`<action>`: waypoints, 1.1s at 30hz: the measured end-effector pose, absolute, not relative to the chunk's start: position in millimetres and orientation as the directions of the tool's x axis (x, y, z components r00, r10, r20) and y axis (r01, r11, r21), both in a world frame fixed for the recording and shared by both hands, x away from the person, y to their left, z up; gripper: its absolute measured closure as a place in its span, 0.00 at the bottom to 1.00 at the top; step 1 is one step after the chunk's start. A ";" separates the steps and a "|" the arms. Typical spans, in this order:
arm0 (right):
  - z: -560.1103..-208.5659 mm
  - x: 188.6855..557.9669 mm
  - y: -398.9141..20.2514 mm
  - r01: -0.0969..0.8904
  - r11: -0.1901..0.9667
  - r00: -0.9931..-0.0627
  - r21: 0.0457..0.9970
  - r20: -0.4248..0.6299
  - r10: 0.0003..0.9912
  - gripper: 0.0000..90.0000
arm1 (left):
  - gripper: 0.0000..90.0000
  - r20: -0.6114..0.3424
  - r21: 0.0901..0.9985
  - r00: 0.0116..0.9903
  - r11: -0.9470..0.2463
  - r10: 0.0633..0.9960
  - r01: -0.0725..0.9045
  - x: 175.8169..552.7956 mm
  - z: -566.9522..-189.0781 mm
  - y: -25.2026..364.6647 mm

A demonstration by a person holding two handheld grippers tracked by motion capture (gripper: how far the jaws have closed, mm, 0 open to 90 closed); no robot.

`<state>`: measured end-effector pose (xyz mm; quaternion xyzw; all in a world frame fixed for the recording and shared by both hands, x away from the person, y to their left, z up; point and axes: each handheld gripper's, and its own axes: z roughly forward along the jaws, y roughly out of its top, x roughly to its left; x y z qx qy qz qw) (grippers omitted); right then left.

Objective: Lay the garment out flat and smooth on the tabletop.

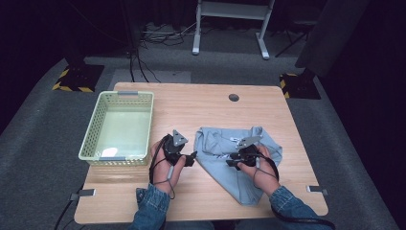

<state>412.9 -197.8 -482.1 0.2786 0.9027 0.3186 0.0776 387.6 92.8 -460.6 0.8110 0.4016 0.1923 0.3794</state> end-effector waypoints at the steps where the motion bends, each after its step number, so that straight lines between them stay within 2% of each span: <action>1: -483.0 412.6 -197.5 0.444 0.649 -0.837 0.617 0.027 0.547 0.84 | 0.21 0.007 0.770 0.604 -0.389 0.797 0.506 387.6 -460.6 93.0; 2: -482.7 412.7 -197.7 0.439 0.655 -0.840 0.615 0.023 0.542 0.90 | 0.21 0.008 0.770 0.603 -0.390 0.797 0.505 387.7 -460.6 93.3; 5: -480.8 412.2 -198.5 0.434 0.656 -0.846 0.617 0.029 0.533 0.95 | 0.21 0.008 0.769 0.603 -0.391 0.798 0.507 387.8 -460.6 93.6; 22: -440.8 387.1 -188.7 0.348 0.640 -0.876 0.685 -0.007 0.483 0.96 | 0.20 0.011 0.776 0.603 -0.387 0.798 0.498 385.6 -457.6 91.9; 29: -424.2 363.7 -164.0 0.272 0.657 -0.918 0.703 -0.015 0.396 0.96 | 0.20 0.011 0.780 0.602 -0.384 0.798 0.494 384.6 -455.0 93.6; 33: -419.4 341.1 -141.8 0.221 0.666 -0.962 0.712 0.049 0.267 0.94 | 0.20 0.007 0.781 0.601 -0.379 0.799 0.496 384.9 -455.8 93.0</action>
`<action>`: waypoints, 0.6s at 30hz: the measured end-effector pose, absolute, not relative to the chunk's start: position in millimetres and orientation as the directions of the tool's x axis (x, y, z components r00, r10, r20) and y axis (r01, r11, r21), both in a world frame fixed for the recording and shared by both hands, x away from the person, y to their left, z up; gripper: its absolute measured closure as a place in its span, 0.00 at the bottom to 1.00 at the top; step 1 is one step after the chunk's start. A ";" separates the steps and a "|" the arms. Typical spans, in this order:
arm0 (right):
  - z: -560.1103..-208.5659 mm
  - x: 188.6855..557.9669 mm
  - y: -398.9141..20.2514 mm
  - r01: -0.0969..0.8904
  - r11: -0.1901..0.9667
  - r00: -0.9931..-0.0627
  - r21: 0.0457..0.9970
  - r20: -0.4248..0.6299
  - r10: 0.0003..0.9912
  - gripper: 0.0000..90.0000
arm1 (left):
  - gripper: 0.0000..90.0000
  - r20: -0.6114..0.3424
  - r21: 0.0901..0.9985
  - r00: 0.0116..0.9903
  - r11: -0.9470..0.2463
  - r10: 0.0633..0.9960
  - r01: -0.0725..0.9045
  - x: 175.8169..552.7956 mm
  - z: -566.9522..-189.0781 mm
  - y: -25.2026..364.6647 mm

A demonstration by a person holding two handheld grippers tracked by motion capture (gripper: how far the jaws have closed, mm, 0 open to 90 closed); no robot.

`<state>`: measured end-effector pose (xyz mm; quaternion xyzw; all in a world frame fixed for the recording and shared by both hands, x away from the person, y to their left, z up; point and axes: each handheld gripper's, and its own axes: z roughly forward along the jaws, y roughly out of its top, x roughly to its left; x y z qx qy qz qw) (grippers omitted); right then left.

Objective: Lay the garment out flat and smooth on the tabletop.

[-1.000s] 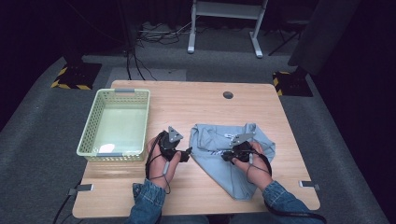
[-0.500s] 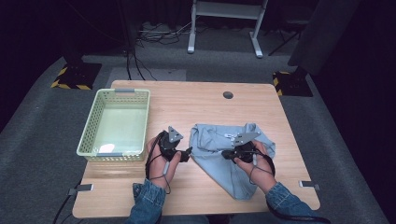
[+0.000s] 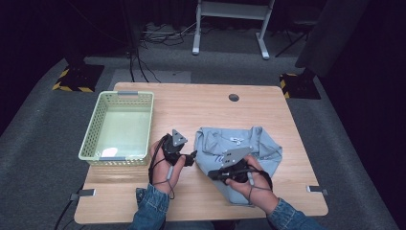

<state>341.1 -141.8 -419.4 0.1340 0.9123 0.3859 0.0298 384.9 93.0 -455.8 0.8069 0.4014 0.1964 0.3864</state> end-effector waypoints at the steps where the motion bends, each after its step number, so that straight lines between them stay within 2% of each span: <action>1: -418.5 335.0 -135.8 0.195 0.664 -0.974 0.722 0.063 0.218 0.88 | 0.20 0.005 0.781 0.602 -0.379 0.798 0.496 384.9 -456.0 92.7; 3: -415.6 326.1 -128.3 0.173 0.629 -0.983 0.758 0.090 0.161 0.77 | 0.20 0.006 0.778 0.606 -0.384 0.796 0.497 385.0 -456.5 92.4; 5: -412.1 324.2 -128.2 0.190 0.598 -0.980 0.778 0.109 0.169 0.67 | 0.20 0.005 0.779 0.606 -0.383 0.796 0.497 384.7 -456.5 92.3; 12: -418.2 346.8 -157.2 0.289 0.578 -0.934 0.763 0.092 0.346 0.64 | 0.20 0.008 0.777 0.609 -0.388 0.793 0.495 384.6 -456.0 92.1; 15: -425.1 357.3 -169.8 0.345 0.549 -0.912 0.761 0.134 0.387 0.63 | 0.20 0.007 0.776 0.611 -0.390 0.792 0.496 384.8 -456.5 90.8; 18: -430.7 365.3 -179.9 0.363 0.550 -0.894 0.752 0.114 0.434 0.63 | 0.20 0.007 0.773 0.612 -0.392 0.790 0.498 385.0 -456.9 90.1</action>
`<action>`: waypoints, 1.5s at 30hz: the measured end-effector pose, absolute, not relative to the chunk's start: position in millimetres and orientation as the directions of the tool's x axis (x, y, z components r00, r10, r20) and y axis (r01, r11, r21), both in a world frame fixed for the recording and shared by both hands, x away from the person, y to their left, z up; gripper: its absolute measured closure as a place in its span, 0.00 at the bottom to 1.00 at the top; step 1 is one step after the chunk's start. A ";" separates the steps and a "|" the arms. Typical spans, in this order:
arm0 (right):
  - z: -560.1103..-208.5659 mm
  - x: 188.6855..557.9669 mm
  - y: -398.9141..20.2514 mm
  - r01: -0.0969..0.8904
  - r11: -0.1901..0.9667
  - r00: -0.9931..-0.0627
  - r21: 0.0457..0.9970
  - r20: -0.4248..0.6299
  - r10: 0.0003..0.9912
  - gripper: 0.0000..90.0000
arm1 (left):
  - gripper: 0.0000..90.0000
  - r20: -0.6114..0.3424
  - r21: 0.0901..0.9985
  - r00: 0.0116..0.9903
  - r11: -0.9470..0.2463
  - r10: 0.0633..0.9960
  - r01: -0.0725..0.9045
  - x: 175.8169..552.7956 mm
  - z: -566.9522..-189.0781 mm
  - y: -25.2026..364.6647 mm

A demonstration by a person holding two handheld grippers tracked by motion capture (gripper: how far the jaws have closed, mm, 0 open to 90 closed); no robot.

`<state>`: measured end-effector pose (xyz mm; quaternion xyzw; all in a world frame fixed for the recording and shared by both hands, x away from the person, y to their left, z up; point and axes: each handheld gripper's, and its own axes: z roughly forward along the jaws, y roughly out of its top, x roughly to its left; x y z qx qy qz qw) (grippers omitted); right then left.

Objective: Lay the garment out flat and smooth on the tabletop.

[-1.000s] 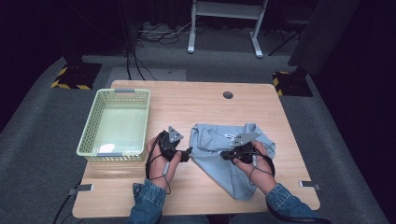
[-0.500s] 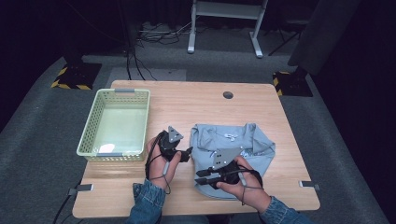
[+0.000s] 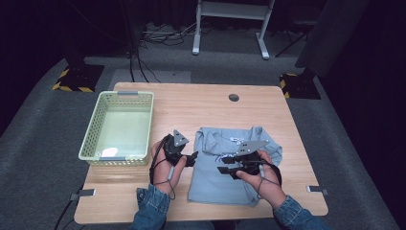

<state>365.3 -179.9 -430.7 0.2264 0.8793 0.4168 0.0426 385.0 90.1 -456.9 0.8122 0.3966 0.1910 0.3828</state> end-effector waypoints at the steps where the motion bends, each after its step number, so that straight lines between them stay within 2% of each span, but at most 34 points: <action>1: -432.2 367.6 -183.0 0.369 0.551 -0.887 0.748 0.107 0.449 0.63 | 0.20 0.005 0.773 0.612 -0.391 0.791 0.500 385.3 -457.3 89.8; 7: -440.5 381.9 -204.1 0.404 0.560 -0.836 0.723 0.044 0.546 0.62 | 0.20 0.007 0.770 0.618 -0.398 0.786 0.498 387.1 -458.2 87.8; 10: -446.3 387.3 -213.3 0.436 0.550 -0.816 0.713 0.054 0.576 0.62 | 0.20 0.006 0.769 0.623 -0.402 0.782 0.498 388.2 -458.5 85.7; 18: -461.0 394.8 -224.4 0.475 0.549 -0.792 0.688 0.061 0.608 0.61 | 0.20 0.007 0.766 0.634 -0.412 0.773 0.494 390.8 -459.1 80.3; 24: -473.5 400.6 -227.3 0.488 0.583 -0.778 0.649 0.020 0.628 0.61 | 0.20 0.006 0.764 0.639 -0.415 0.770 0.494 392.0 -460.0 78.0; 26: -478.2 402.1 -228.1 0.492 0.596 -0.776 0.635 0.010 0.630 0.64 | 0.20 0.006 0.763 0.641 -0.418 0.767 0.493 392.5 -460.3 77.6; 30: -483.5 403.0 -230.5 0.498 0.619 -0.791 0.607 0.027 0.611 0.89 | 0.20 0.002 0.761 0.643 -0.418 0.766 0.496 393.0 -461.0 76.6; 31: -482.4 402.6 -230.8 0.495 0.626 -0.796 0.602 0.026 0.605 0.92 | 0.20 0.004 0.760 0.643 -0.420 0.766 0.495 393.3 -461.1 76.5; 45: -450.5 377.7 -257.1 0.482 0.593 -0.787 0.645 0.021 0.617 0.94 | 0.20 0.005 0.759 0.666 -0.437 0.746 0.483 397.2 -461.2 64.0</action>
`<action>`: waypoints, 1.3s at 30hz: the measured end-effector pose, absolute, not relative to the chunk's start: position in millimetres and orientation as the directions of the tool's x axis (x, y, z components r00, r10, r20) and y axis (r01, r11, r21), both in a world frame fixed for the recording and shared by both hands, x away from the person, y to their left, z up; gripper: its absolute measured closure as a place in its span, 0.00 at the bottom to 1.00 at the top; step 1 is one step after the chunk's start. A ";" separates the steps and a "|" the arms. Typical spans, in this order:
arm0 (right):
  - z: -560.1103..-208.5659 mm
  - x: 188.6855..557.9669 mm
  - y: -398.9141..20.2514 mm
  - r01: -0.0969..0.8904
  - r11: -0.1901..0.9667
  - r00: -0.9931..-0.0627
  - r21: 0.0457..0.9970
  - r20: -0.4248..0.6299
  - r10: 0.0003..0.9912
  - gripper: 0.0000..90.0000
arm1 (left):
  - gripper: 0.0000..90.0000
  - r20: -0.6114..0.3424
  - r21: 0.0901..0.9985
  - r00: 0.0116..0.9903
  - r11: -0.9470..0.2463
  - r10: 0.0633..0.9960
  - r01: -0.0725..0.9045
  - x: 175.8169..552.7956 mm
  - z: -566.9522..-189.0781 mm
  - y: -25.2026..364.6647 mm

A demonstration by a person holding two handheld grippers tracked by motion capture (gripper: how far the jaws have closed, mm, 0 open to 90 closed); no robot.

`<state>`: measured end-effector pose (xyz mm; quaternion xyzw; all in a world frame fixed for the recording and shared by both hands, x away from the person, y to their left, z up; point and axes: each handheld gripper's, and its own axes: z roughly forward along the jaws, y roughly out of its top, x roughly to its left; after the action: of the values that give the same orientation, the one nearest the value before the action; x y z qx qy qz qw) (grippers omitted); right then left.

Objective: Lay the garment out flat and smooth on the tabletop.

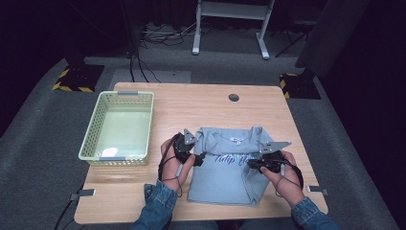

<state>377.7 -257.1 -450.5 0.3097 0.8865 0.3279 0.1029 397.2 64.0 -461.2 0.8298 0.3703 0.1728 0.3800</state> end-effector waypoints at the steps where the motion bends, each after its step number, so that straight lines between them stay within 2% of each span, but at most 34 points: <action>1: -448.4 374.7 -260.0 0.483 0.588 -0.783 0.649 0.020 0.621 0.94 | 0.20 0.008 0.759 0.670 -0.441 0.742 0.479 397.8 -460.8 62.4; 13: -430.9 338.0 -303.6 0.504 0.542 -0.735 0.673 0.005 0.678 0.94 | 0.20 0.013 0.760 0.703 -0.464 0.711 0.456 403.1 -459.2 43.5; 26: -421.8 300.5 -357.7 0.574 0.482 -0.644 0.663 0.002 0.765 0.92 | 0.20 0.019 0.751 0.747 -0.503 0.664 0.428 408.4 -460.8 16.7; 28: -421.0 295.4 -364.7 0.593 0.483 -0.632 0.645 0.002 0.775 0.86 | 0.20 0.019 0.751 0.751 -0.505 0.660 0.425 409.0 -460.3 15.5; 30: -420.5 291.2 -370.4 0.621 0.496 -0.628 0.607 0.007 0.778 0.75 | 0.20 0.022 0.752 0.751 -0.506 0.660 0.423 409.9 -459.9 16.0; 32: -415.6 286.9 -374.2 0.610 0.471 -0.601 0.638 -0.016 0.799 0.60 | 0.20 0.021 0.750 0.745 -0.503 0.666 0.429 410.4 -460.6 17.6; 33: -415.6 286.9 -374.2 0.610 0.471 -0.601 0.638 -0.016 0.799 0.60 | 0.20 0.021 0.750 0.745 -0.503 0.666 0.429 410.4 -460.6 17.6; 37: -406.4 300.0 -376.9 0.580 0.407 -0.557 0.706 -0.021 0.830 0.49 | 0.21 0.014 0.739 0.743 -0.507 0.670 0.443 409.7 -463.9 18.9; 39: -405.7 303.9 -376.3 0.574 0.408 -0.560 0.710 -0.024 0.828 0.49 | 0.21 0.014 0.739 0.738 -0.504 0.675 0.447 409.4 -464.1 19.1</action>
<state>303.9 -376.3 -405.7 0.4289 0.8172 0.3346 0.1904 409.4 19.1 -464.1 0.8537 0.3283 0.1522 0.3745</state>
